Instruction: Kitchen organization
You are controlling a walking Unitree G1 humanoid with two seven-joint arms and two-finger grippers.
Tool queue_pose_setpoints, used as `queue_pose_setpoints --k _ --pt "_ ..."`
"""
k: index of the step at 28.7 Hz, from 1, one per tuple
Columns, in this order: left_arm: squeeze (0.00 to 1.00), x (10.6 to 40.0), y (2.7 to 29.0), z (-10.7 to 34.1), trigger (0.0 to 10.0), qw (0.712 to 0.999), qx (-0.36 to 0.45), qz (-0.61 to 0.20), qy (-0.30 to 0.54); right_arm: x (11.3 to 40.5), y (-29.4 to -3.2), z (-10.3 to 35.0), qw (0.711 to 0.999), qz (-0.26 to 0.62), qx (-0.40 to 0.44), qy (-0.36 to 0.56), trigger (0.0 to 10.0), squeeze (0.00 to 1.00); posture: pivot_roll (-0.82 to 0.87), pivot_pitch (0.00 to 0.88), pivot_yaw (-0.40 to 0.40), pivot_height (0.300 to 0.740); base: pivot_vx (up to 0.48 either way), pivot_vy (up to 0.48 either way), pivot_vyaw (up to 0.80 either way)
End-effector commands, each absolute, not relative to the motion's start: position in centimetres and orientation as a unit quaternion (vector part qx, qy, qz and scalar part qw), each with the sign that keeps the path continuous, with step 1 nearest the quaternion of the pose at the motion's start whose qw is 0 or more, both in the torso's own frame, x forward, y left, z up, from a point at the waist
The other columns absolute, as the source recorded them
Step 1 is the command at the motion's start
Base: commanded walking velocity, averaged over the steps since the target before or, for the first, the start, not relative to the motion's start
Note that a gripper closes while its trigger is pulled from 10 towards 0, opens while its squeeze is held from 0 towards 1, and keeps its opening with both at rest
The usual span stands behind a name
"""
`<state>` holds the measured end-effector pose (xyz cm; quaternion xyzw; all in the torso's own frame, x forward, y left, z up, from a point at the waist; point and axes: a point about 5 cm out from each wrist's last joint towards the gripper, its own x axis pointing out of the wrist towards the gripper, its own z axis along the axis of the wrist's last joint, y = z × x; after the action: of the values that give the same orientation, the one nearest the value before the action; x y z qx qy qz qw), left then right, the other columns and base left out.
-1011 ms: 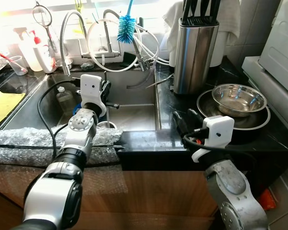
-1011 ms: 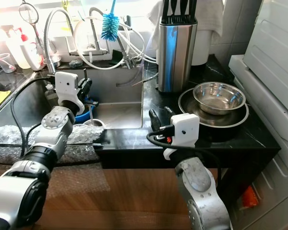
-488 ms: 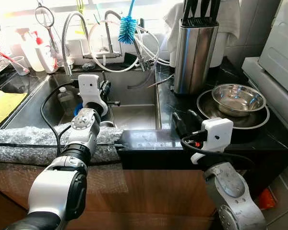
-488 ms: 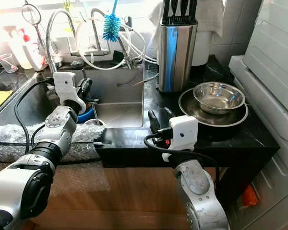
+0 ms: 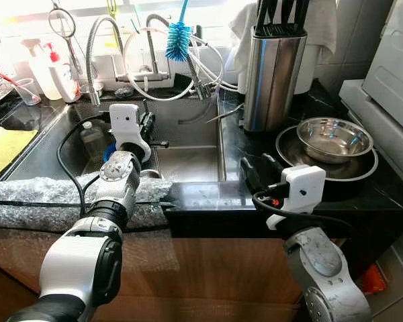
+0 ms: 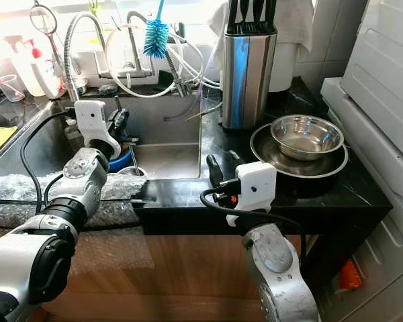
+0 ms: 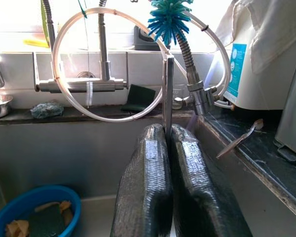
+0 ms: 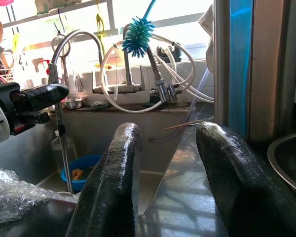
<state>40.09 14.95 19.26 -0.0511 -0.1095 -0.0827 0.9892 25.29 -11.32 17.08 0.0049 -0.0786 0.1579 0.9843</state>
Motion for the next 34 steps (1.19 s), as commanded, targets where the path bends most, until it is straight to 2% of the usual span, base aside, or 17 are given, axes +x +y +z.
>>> queue_pose_setpoints --k 1,5,7,8,9,16,17,20,21,30,34 --pt "0.0 40.3 15.0 19.9 10.0 0.988 -0.053 -0.083 -0.118 25.0 -11.1 17.7 0.982 0.162 0.006 -0.094 10.0 0.0 -0.14 0.0 0.106 0.74 0.0 0.0 0.0" --pt "0.0 40.3 15.0 19.9 10.0 0.988 -0.053 -0.083 -0.118 25.0 -11.1 17.7 0.982 0.162 0.006 -0.094 10.0 0.0 -0.14 0.0 0.106 0.74 0.0 0.0 0.0" --pt "0.0 40.1 14.2 18.3 10.0 0.992 -0.014 -0.098 -0.084 24.8 -11.0 17.7 0.982 0.163 -0.002 -0.097 10.0 0.0 -0.16 0.0 0.111 0.74 0.0 0.0 0.0" --pt "0.71 39.8 13.8 16.9 10.0 0.993 0.008 -0.102 -0.051 24.7 -10.8 17.6 0.981 0.167 -0.009 -0.097 10.0 0.0 -0.16 0.0 0.105 0.74 0.0 0.0 0.0" --pt "0.0 39.5 13.7 15.8 10.0 0.994 0.022 -0.105 -0.029 24.6 -10.7 17.5 0.98 0.171 -0.014 -0.097 10.0 0.0 -0.16 0.0 0.105 0.74 0.0 0.0 0.0" --pt "0.0 39.4 13.7 15.2 10.0 0.994 0.024 -0.104 -0.015 24.6 -10.4 17.4 0.979 0.177 -0.014 -0.097 10.0 0.0 -0.16 0.0 0.104 0.74 0.0 0.0 0.0" --pt "1.0 39.4 13.7 15.2 10.0 0.994 0.024 -0.103 -0.015 24.6 -10.3 17.3 0.979 0.178 -0.015 -0.096 10.0 0.0 -0.16 0.0 0.104 0.74 0.0 0.0 0.0" --pt "1.0 39.4 13.7 15.3 10.0 0.994 0.028 -0.102 -0.015 24.7 -10.3 17.3 0.979 0.178 -0.015 -0.097 10.0 0.0 -0.16 0.0 0.105 0.74 0.0 0.0 0.0" --pt "0.0 39.4 13.7 15.3 10.0 0.994 0.03 -0.101 -0.015 24.7 -10.3 17.3 0.979 0.178 -0.015 -0.097 10.0 0.0 -0.16 0.0 0.105 0.74 0.0 0.0 0.0" --pt "0.0 39.8 13.9 16.6 10.0 0.995 0.009 -0.088 -0.041 25.0 -10.4 17.5 0.98 0.173 -0.016 -0.101 10.0 0.0 -0.16 0.0 0.104 0.74 0.0 0.0 0.0" --pt "0.0 40.3 14.2 19.4 10.0 0.99 0.014 -0.097 -0.102 25.3 -10.5 17.6 0.98 0.168 -0.017 -0.104 10.0 0.0 -0.14 0.0 0.103 0.74 0.0 0.0 0.0"
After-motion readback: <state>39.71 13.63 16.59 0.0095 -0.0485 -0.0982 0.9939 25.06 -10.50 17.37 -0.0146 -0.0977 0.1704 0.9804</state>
